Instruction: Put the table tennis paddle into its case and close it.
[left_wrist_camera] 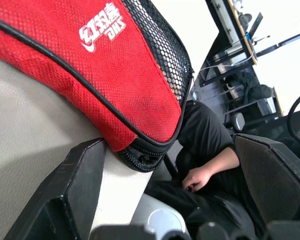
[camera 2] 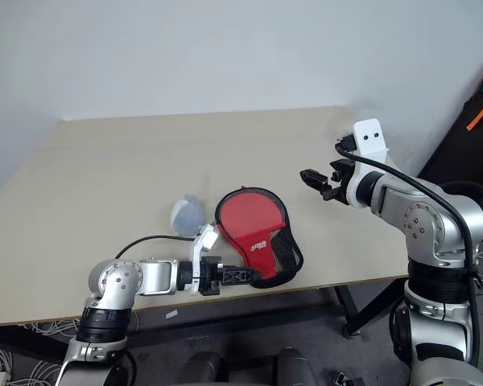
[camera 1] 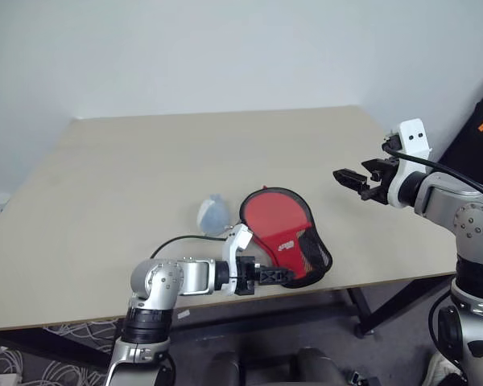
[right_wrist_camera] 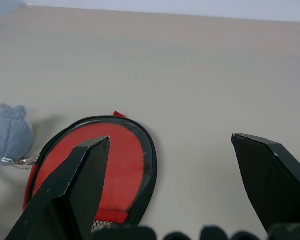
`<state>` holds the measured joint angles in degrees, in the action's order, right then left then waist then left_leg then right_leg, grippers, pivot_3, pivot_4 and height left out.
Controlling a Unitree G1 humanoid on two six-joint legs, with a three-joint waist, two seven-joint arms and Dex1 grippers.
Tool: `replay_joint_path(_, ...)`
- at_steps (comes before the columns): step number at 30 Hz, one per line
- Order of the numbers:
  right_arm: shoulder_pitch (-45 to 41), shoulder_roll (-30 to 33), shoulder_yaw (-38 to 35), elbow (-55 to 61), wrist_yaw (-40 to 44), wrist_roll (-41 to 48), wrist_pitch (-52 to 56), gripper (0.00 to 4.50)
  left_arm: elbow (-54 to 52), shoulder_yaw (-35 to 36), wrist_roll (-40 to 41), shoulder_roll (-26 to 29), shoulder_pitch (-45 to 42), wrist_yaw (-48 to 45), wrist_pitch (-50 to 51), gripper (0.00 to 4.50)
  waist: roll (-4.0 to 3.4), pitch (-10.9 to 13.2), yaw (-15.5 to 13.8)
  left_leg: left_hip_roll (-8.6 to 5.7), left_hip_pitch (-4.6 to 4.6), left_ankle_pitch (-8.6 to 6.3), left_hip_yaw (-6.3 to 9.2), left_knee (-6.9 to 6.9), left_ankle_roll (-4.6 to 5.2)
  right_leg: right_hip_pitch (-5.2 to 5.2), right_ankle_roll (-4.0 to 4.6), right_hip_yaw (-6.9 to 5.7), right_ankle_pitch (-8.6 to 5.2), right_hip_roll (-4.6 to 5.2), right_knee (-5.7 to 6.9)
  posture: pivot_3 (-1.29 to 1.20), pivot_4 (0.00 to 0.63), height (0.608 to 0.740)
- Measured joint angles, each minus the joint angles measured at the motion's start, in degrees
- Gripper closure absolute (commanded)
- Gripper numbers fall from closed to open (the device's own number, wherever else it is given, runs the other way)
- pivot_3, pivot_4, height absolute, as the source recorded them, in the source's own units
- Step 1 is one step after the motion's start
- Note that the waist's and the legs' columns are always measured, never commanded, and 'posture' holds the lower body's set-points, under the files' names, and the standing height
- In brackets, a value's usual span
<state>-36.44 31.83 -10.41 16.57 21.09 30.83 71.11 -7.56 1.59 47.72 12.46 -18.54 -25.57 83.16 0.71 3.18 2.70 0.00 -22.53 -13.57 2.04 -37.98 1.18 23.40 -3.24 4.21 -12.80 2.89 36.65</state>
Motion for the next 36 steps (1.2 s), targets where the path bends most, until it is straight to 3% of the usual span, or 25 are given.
replay_joint_path(7, 0.0, 0.0, 0.0, 0.0, -0.2, 0.2, 0.0, 0.27, 2.8, 2.7, -1.0, 0.4, -2.5, 4.3, 6.4, 3.28, -0.01, 0.0, 0.3, 0.04, 0.03, 0.0, 0.0, 0.12, -0.01, 0.04, -0.01, 0.01, 0.0, -0.06, 0.0, 0.0, 0.0, 0.74)
replay_joint_path(24, 0.0, -0.8, 0.0, 1.2, -1.0, 0.9, 1.0, 0.27, 4.2, 2.2, 0.1, 0.8, -4.3, 6.7, 7.9, 3.28, -0.02, 0.0, 0.3, 0.04, 0.03, -0.01, 0.01, 0.11, -0.01, 0.03, 0.01, -0.01, 0.0, -0.04, -0.03, 0.0, 0.0, 0.74)
replay_joint_path(27, 0.0, -0.8, 0.0, 1.2, -1.0, 0.9, 1.0, 0.27, 4.1, 3.0, 0.0, 0.3, -4.4, 6.8, 8.3, 2.8, -0.02, 0.0, 0.3, 0.04, 0.03, -0.01, 0.01, 0.1, -0.01, 0.02, 0.01, 0.0, 0.0, -0.04, -0.02, 0.0, 0.0, 0.74)
replay_joint_path(34, 0.0, -0.9, 0.0, 1.2, -1.0, 0.9, 1.0, 0.27, 3.8, 4.4, 4.1, 1.2, -4.5, 5.7, 9.0, 0.61, -0.02, 0.0, 0.4, 0.07, 0.05, 0.0, 0.01, 0.14, -0.02, 0.06, 0.02, 0.0, 0.0, -0.06, -0.02, 0.0, 0.0, 0.74)
replay_joint_path(36, 0.0, -1.0, 0.0, 1.2, -1.1, 0.9, 1.0, 0.27, 4.4, 5.0, 5.3, 1.4, -4.5, 5.8, 9.0, 0.61, -0.02, 0.0, 0.4, 0.09, 0.06, 0.0, 0.01, 0.14, -0.02, 0.06, 0.02, 0.0, 0.0, -0.08, -0.01, 0.0, 0.0, 0.74)
